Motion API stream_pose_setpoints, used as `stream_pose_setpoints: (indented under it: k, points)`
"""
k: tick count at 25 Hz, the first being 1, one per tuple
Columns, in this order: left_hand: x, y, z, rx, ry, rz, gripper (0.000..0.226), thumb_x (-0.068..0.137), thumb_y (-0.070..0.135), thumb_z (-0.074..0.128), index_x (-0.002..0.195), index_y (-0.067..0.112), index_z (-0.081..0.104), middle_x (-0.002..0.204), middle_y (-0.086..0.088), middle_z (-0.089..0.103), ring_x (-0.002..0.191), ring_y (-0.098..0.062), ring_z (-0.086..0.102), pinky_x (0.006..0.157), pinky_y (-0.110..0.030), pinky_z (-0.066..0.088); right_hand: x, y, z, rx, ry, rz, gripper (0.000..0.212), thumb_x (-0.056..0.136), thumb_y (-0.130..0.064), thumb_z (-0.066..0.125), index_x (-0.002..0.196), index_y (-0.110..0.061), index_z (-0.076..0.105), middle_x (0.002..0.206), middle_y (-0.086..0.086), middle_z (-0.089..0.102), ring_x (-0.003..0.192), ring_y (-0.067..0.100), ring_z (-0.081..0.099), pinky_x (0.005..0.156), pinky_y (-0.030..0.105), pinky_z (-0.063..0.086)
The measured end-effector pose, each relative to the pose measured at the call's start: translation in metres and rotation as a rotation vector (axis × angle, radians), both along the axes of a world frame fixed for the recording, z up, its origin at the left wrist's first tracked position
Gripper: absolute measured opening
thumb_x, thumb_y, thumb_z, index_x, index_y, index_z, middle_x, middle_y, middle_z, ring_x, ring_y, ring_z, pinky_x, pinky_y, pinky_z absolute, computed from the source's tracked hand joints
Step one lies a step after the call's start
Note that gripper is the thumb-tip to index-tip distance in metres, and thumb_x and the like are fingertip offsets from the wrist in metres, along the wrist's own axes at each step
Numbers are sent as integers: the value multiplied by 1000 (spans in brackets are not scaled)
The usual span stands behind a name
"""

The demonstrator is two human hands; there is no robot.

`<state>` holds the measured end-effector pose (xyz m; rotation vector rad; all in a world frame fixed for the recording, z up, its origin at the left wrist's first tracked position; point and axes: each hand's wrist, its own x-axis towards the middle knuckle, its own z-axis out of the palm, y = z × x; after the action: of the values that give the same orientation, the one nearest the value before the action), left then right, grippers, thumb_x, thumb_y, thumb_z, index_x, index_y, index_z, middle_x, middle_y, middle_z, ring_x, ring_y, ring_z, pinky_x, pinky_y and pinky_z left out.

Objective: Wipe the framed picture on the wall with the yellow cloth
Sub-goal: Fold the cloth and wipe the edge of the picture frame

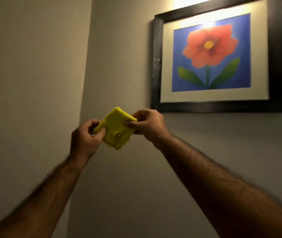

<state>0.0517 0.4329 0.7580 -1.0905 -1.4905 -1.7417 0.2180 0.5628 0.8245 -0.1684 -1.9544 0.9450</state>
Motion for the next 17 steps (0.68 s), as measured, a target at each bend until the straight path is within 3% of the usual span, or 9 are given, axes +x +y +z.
stream_pose_setpoints:
  k: [3, 6, 11, 15, 17]
  points:
    - [45, 28, 54, 30, 54, -28, 16, 83, 26, 78, 96, 29, 70, 84, 6, 73, 81, -19, 72, 69, -29, 60, 50, 25, 53, 49, 98, -83, 26, 71, -12, 90, 91, -5, 75, 92, 17, 77, 83, 30, 78, 70, 44, 66]
    - [70, 48, 96, 45, 80, -76, 22, 81, 26, 79, 101, 23, 70, 91, -1, 76, 82, -22, 74, 71, -44, 64, 75, 41, 103, 136, 150, -186, 28, 78, -12, 85, 103, -3, 77, 97, 19, 78, 89, 34, 77, 79, 47, 65]
    - [79, 70, 156, 34, 89, -123, 27, 82, 32, 80, 102, 21, 67, 92, 0, 74, 77, -16, 74, 59, -34, 65, 87, 45, 176, 230, 252, -292, 30, 75, -11, 87, 104, -8, 79, 96, 14, 79, 84, 27, 77, 78, 43, 66]
    - [78, 90, 195, 57, 77, -109, 24, 82, 29, 79, 97, 16, 64, 92, -7, 74, 68, -14, 72, 61, -34, 65, 78, 44, 217, 334, 337, -449, 30, 69, -18, 92, 97, -15, 81, 95, 7, 80, 89, 22, 77, 82, 37, 65]
    - [78, 100, 208, 54, 107, -50, 28, 83, 30, 78, 100, 13, 63, 94, -10, 74, 73, -23, 73, 69, -39, 65, 69, 49, 229, 366, 357, -519, 28, 71, -20, 91, 97, -17, 81, 99, 7, 80, 92, 22, 75, 85, 35, 63]
